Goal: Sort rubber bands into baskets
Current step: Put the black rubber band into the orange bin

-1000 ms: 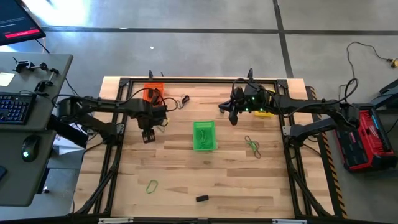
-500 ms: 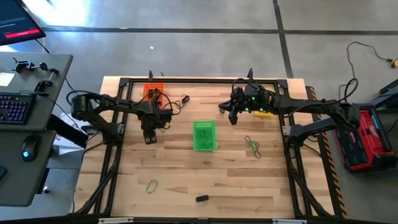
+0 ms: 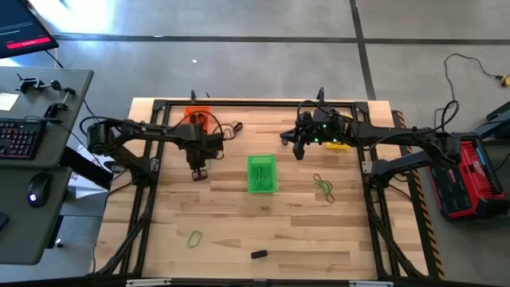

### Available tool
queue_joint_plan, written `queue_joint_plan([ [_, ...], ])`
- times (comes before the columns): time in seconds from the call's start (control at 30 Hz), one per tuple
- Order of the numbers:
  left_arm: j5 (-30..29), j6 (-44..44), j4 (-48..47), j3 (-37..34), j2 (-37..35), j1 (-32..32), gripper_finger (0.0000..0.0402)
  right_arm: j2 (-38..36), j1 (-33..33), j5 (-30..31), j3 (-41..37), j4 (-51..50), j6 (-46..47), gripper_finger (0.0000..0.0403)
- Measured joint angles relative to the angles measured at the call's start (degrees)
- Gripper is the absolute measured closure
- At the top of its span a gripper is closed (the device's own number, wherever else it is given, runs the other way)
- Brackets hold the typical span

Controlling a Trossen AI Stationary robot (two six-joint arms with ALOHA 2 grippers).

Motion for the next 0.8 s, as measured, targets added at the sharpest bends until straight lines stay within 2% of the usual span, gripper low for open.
queue_joint_plan([
  [0.23,0.25,-8.61,-5.32,8.45,-2.01,6.69,0.0398,0.00,0.00,0.02,0.00,-0.02,0.00,0.0402],
  [0.53,0.16,-11.01,-9.37,19.96,-2.99,20.51,0.0400,0.02,0.00,0.02,0.00,-0.46,0.28,0.0402],
  [0.8,0.01,-8.84,-10.03,21.76,-1.90,31.28,0.0401,0.02,0.00,0.02,0.00,-0.48,1.45,0.0402],
])
